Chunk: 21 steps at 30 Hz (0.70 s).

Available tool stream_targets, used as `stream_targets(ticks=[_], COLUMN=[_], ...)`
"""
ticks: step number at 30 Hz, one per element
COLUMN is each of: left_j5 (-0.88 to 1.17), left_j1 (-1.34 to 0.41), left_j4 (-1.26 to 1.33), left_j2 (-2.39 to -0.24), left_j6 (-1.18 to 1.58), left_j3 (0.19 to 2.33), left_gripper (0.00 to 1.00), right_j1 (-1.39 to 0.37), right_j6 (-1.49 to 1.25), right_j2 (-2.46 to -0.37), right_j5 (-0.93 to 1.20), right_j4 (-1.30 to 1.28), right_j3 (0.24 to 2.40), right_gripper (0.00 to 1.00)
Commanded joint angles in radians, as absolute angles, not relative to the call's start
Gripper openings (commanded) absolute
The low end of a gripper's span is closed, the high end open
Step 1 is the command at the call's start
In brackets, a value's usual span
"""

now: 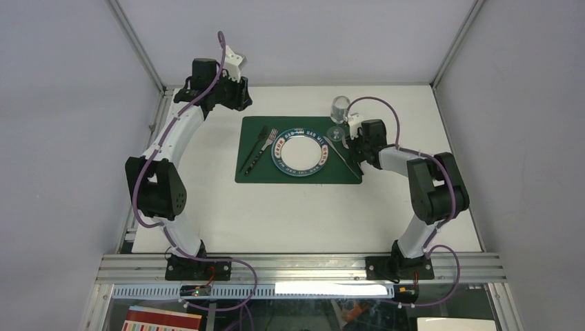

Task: Set the dinner table for one person
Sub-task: Adjust the spoon with the napkin.

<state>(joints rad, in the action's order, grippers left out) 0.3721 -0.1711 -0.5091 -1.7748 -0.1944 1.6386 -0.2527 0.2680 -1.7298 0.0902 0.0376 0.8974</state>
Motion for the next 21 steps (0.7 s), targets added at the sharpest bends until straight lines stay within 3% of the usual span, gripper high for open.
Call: stream_targets(ticks=[1, 3, 5, 7, 21], left_j5=[0.398, 0.397, 0.397, 0.397, 0.403], left_j1=[-0.181, -0.18, -0.18, -0.18, -0.18], left_j4=[-0.475, -0.475, -0.476, -0.474, -0.474], left_j2=[-1.736, -1.738, -1.737, -1.735, -1.741], left_j6=[-0.204, -0.204, -0.205, -0.204, -0.201], left_j3=[1.637, 1.637, 1.637, 1.635, 1.635], left_gripper=[0.41, 0.41, 0.42, 0.42, 0.42], right_j1=[-0.257, -0.258, -0.259, -0.258, -0.261], right_j6=[0.27, 0.27, 0.271, 0.275, 0.263], right_j2=[-1.733, -1.734, -1.735, -1.734, -1.659], right_j5=[0.097, 0.095, 0.095, 0.089, 0.118], right_j4=[0.071, 0.073, 0.072, 0.073, 0.073], right_j3=[0.918, 0.912, 0.91, 0.909, 0.888], right_gripper=[0.26, 0.15, 0.12, 0.03, 0.0])
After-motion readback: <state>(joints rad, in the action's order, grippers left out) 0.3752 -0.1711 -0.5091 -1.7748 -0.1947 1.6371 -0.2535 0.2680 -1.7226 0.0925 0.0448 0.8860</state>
